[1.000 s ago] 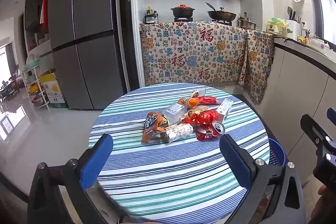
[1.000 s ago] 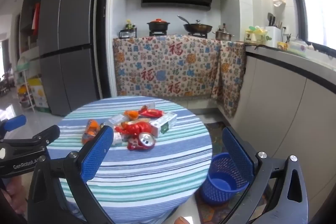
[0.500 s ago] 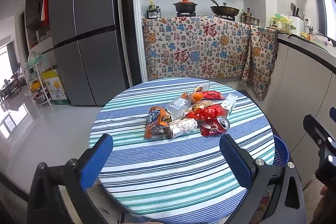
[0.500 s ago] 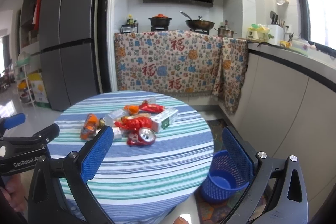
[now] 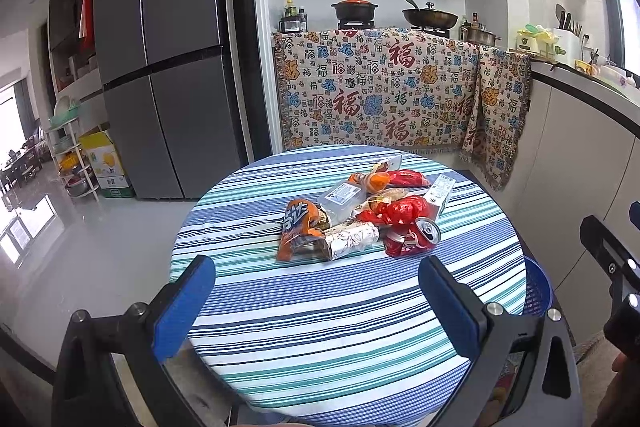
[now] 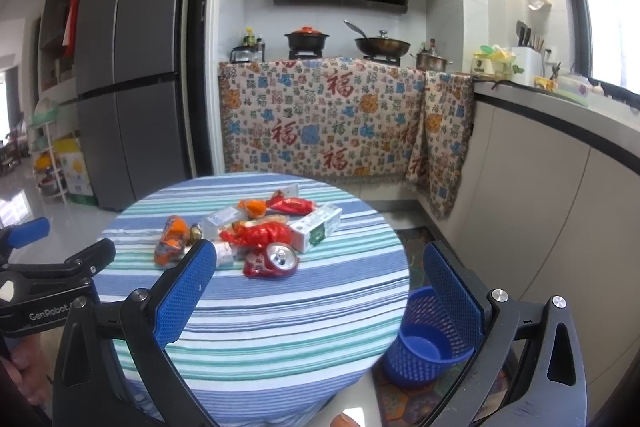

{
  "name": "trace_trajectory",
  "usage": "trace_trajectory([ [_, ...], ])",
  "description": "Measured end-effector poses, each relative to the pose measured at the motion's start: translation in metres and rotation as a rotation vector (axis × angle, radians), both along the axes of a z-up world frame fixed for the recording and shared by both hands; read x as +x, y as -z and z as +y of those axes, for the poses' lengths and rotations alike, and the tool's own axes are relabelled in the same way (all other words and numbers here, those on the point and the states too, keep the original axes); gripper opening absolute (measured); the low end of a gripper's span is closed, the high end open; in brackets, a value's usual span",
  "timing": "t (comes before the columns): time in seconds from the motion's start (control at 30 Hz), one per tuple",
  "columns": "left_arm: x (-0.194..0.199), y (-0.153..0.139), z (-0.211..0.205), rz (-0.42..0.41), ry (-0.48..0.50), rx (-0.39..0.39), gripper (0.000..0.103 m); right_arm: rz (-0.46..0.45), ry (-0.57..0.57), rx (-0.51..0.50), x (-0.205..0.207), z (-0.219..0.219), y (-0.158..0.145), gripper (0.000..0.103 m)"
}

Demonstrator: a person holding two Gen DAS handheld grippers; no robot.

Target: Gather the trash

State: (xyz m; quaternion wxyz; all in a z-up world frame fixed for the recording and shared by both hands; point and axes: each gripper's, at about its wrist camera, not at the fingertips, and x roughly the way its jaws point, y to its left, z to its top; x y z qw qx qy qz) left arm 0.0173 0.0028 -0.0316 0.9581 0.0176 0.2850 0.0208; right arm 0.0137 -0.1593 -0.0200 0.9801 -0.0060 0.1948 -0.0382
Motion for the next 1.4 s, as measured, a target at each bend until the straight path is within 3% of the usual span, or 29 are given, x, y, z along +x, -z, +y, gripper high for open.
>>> trace_trajectory([
  [1.4,-0.0024,0.0056,0.0031,0.006,-0.004,0.012,0.103,0.000,0.000,0.002,-0.0013,0.0014,0.0039,0.103],
])
